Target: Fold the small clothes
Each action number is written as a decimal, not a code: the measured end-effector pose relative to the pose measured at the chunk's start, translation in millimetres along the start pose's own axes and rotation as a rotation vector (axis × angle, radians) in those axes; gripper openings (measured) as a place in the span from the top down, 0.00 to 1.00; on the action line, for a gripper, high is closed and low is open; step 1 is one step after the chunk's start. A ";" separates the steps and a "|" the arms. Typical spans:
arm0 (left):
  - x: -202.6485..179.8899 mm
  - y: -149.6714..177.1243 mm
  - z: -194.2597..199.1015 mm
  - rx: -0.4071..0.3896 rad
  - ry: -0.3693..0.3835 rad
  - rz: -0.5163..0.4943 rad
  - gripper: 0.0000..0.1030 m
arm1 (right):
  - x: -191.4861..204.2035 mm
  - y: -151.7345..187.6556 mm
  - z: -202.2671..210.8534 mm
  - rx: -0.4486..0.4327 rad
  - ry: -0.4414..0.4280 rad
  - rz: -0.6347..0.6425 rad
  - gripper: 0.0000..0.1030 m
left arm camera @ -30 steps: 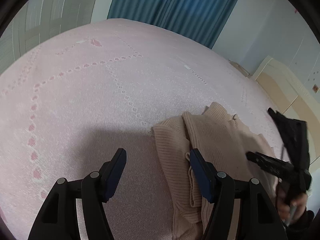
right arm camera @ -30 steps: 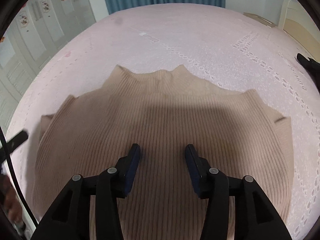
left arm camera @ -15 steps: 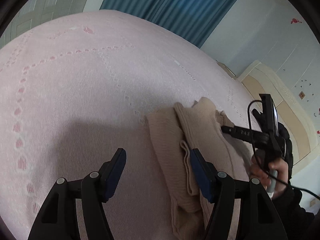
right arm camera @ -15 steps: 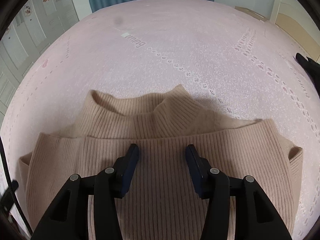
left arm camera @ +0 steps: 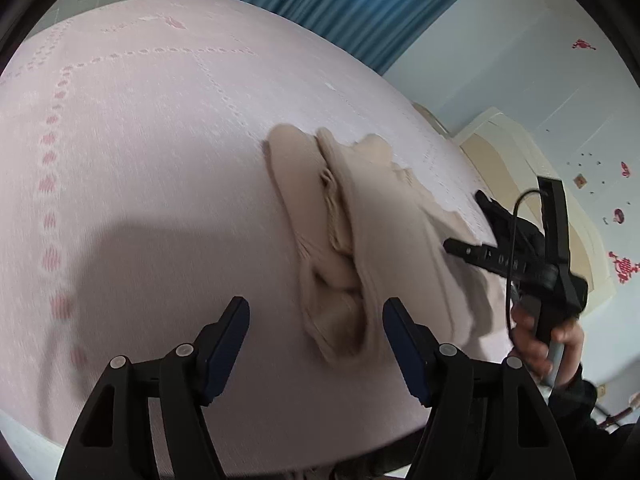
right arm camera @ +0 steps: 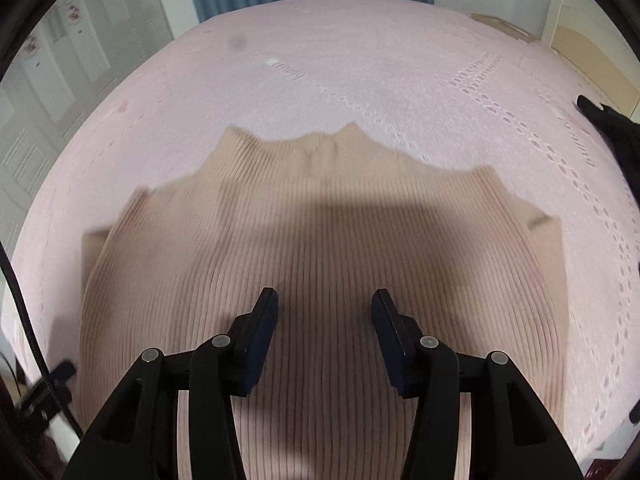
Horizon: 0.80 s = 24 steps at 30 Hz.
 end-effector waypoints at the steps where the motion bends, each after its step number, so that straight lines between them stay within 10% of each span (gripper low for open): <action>1: -2.2 3.8 -0.6 0.005 0.009 0.001 0.34 | 1.8 12.9 6.2 -0.002 -0.007 0.008 0.53; 24: -29.5 -21.0 -46.4 -0.025 0.032 0.078 0.32 | -22.8 101.1 57.6 -0.076 -0.062 0.010 0.54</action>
Point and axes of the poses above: each gripper's, at about its wrist camera, not at the fingertips, and z roughly against the way its jaws point, x to its left, y to its underside, the point moved 8 cm from there along -z, roughly the way its jaws point, and after that the axes turned 3 degrees about x, right-handed, at the moved point
